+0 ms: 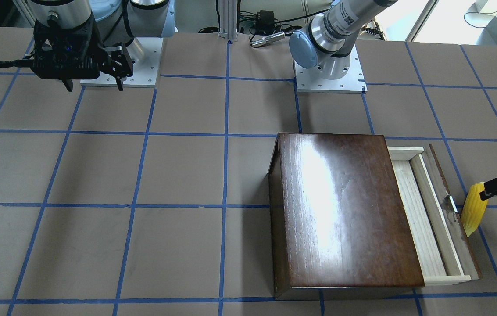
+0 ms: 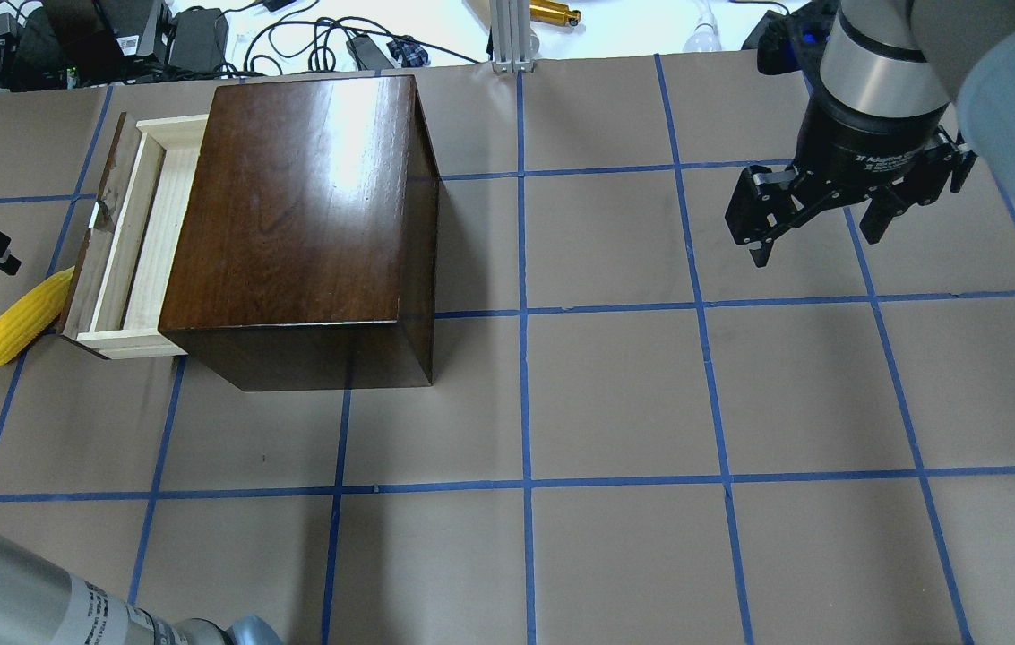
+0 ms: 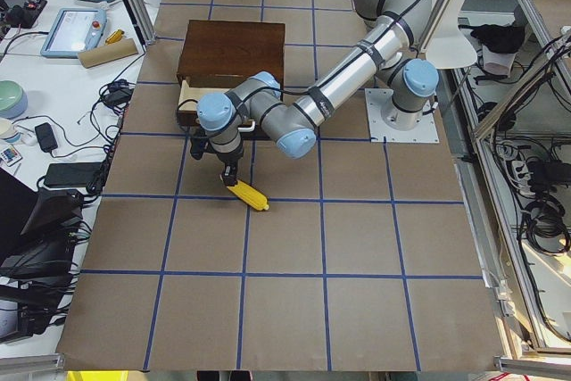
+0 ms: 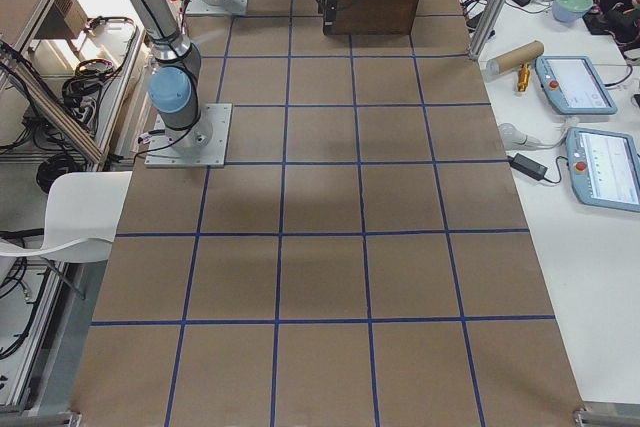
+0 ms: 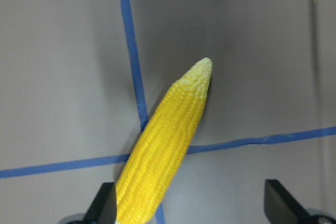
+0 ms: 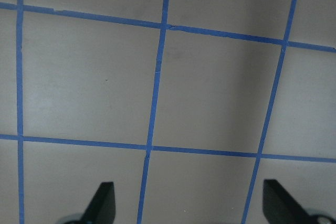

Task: Open drawer and put corn inside
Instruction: 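Release the handle and move the left gripper toward the yellow corn, then lower the left gripper over the yellow corn and close on it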

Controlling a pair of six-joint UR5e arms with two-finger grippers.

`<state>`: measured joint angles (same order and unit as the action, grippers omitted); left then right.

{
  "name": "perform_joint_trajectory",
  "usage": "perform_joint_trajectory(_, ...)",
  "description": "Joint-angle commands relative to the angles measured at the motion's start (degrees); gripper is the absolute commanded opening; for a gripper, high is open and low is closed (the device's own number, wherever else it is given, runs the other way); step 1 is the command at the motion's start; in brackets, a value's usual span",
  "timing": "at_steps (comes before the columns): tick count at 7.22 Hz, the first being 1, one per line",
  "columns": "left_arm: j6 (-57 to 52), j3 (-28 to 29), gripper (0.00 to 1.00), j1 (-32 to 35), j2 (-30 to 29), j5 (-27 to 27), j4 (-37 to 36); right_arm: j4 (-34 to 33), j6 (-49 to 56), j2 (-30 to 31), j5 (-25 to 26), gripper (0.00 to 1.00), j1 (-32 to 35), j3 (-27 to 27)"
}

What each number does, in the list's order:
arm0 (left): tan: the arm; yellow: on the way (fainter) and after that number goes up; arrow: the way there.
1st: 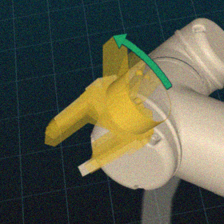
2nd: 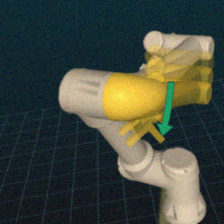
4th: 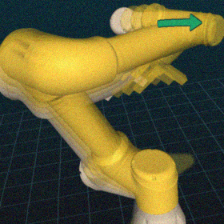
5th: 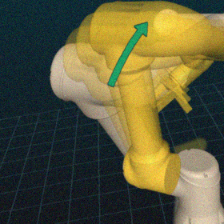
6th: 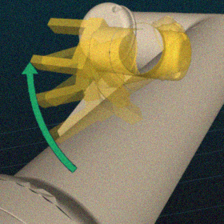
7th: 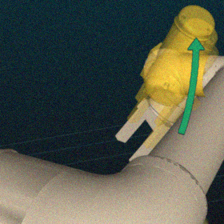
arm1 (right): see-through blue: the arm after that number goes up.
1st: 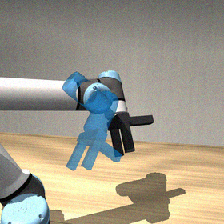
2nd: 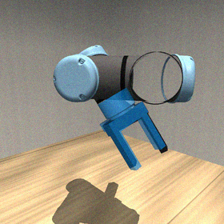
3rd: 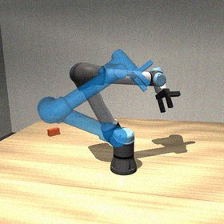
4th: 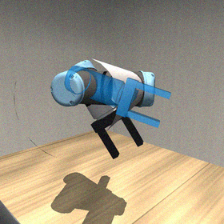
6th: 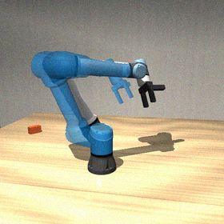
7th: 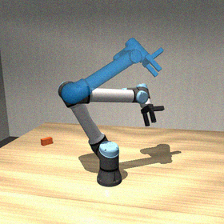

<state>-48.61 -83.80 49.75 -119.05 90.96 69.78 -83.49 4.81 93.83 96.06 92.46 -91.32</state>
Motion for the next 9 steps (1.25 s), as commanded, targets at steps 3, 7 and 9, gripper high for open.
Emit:
perform_joint_trajectory(3,-3.3,-1.5,1.00,-1.8,-6.3,0.7,-5.2,0.0,0.0,-0.1,0.0,1.00,0.0,0.0)
perform_joint_trajectory(7,-2.9,-1.2,1.00,-1.8,-9.0,2.0,-6.0,0.0,0.0,-0.1,0.0,1.00,0.0,0.0)
perform_joint_trajectory(9,-1.1,-1.2,1.00,-1.8,-8.9,1.9,-6.0,0.0,0.0,-0.1,-0.1,1.00,0.0,0.0)
